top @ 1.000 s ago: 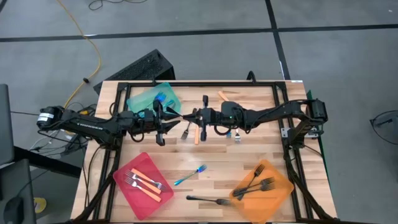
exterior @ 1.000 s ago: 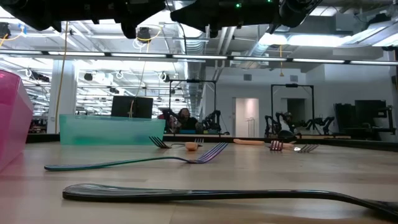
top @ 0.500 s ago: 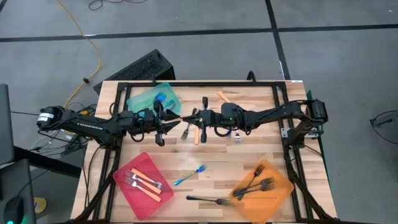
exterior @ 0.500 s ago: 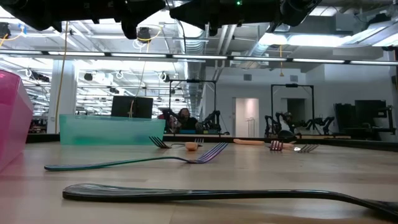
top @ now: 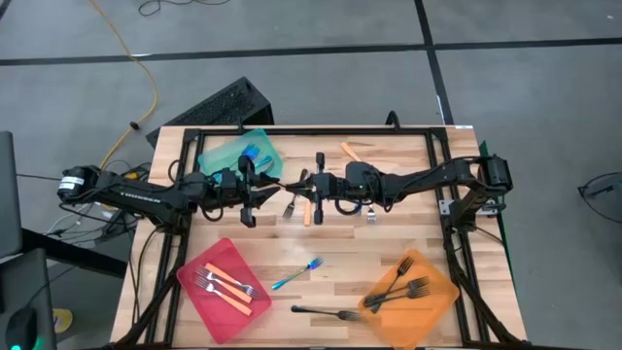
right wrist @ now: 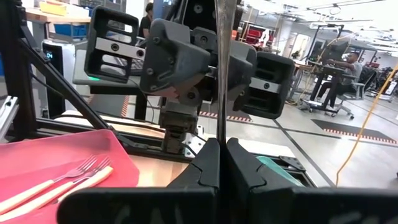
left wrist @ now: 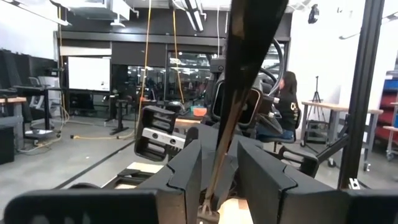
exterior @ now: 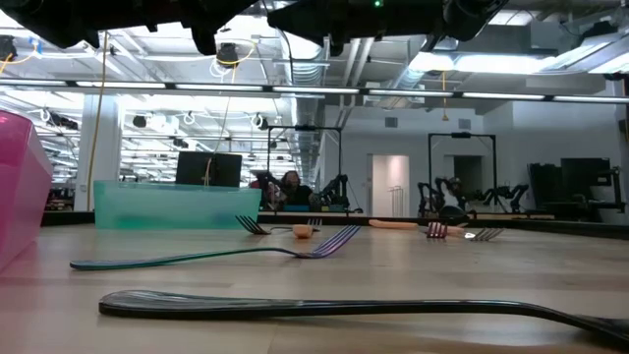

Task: Sort silverware by color (type)
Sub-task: Put the black fork into the orange bin

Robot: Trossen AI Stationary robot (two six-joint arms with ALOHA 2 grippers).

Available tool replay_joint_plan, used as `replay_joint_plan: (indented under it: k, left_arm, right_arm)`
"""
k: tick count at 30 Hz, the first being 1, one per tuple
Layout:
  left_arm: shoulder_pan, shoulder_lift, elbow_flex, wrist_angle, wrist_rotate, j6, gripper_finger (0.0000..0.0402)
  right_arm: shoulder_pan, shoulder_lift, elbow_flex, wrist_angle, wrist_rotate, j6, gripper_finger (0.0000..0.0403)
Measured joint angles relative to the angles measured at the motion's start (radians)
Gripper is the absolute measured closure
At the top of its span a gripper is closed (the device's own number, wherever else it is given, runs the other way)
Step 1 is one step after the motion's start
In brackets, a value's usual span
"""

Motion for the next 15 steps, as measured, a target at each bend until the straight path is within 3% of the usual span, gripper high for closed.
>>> replay_joint_plan:
  k: [15]
  left_arm:
    - [0.000,0.111,0.028,0.068,0.003,0.037,0.0314]
  right_arm:
    - [0.000,0.000,0.000,-0.026,-0.001,0.000,0.0376]
